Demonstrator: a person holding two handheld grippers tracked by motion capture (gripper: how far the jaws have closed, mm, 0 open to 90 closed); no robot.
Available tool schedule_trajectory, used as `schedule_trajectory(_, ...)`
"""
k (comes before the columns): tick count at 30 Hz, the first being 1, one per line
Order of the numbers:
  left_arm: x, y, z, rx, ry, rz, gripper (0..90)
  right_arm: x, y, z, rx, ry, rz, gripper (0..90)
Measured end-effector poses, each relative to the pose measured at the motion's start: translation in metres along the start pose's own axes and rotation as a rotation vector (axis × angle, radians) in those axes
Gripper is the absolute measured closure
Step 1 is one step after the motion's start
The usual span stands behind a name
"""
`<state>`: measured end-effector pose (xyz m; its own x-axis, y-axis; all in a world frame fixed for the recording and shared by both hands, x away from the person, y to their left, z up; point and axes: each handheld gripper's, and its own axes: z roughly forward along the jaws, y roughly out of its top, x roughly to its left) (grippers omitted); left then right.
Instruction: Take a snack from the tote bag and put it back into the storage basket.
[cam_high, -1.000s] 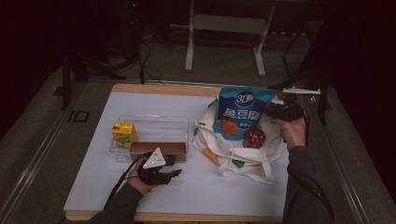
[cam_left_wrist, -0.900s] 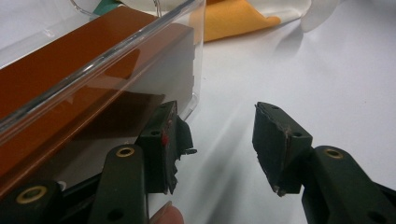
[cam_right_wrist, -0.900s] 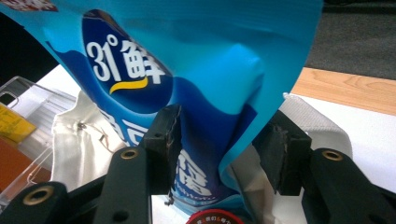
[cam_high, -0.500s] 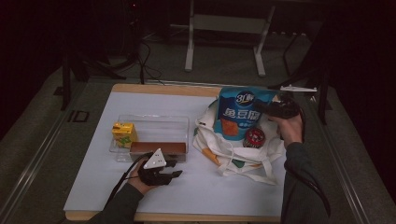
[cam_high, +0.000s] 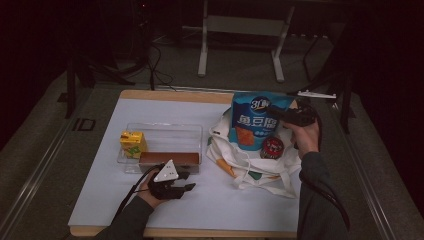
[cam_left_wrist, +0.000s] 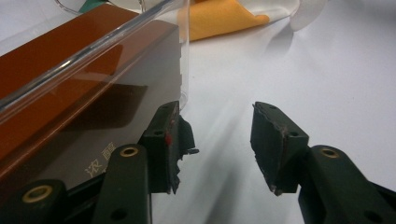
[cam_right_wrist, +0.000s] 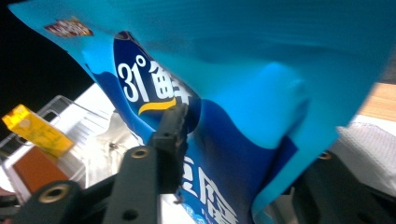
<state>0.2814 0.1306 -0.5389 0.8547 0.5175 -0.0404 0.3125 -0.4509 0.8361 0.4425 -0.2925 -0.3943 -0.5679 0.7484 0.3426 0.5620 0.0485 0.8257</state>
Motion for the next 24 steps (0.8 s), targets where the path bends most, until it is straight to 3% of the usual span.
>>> schedule_trajectory(9,0.0,0.0,0.0,-0.003,-0.014,0.004,52.4,0.001,0.001,0.001,-0.034,0.061,0.041,73.7)
schedule_trajectory(12,0.001,-0.001,-0.001,-0.011,-0.035,0.0,52.4,0.001,0.002,0.002,-0.034,0.079,0.045,76.2)
schedule_trajectory(18,0.001,-0.001,-0.001,-0.011,-0.029,0.0,51.5,0.003,0.003,0.002,-0.018,0.111,0.056,87.1)
schedule_trajectory(24,0.003,-0.001,-0.001,-0.012,-0.039,-0.015,49.3,0.008,0.008,0.0,-0.001,0.128,0.06,88.1)
